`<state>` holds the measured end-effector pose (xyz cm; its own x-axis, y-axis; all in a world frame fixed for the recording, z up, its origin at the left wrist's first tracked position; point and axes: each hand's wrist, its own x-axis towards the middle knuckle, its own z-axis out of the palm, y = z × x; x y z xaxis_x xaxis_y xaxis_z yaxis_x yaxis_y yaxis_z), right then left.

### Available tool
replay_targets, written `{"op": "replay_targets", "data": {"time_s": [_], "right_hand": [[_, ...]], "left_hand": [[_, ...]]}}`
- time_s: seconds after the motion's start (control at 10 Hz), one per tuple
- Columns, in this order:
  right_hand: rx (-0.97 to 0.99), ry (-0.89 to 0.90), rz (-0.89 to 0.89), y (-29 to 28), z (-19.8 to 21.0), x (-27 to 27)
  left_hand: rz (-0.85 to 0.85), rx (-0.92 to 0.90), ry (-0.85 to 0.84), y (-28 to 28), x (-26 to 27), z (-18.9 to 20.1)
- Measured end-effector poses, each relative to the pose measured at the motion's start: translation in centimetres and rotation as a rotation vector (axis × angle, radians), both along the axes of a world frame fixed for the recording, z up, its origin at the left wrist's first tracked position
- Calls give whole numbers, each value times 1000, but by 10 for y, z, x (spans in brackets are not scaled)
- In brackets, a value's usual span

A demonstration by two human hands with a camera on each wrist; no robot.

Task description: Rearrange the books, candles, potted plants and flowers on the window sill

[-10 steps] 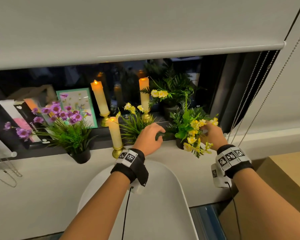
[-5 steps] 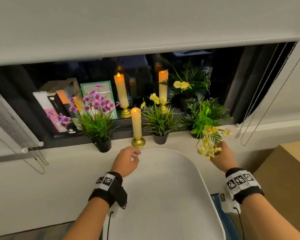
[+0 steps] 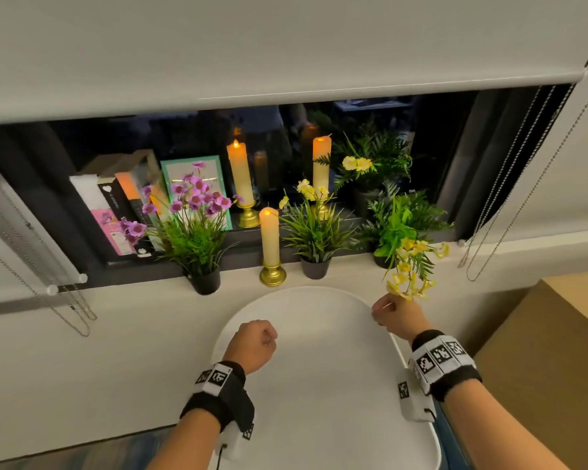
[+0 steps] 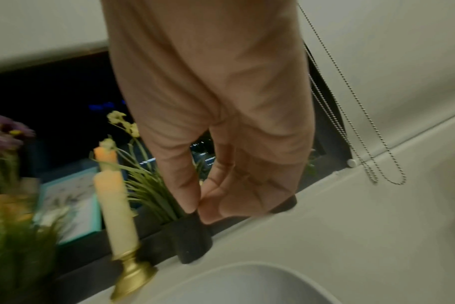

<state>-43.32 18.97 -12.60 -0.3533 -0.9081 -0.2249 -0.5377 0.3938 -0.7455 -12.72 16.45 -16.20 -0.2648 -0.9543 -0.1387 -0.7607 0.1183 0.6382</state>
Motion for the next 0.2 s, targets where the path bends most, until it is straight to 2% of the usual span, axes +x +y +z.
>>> {"op": "replay_targets", "data": {"time_s": [0.1, 0.2], "right_hand": [[-55, 7, 178, 17, 18, 16], [-200, 43, 234, 31, 51, 26]], "left_hand": [[30, 23, -52, 9, 32, -21], [103, 48, -71, 34, 64, -49]]}}
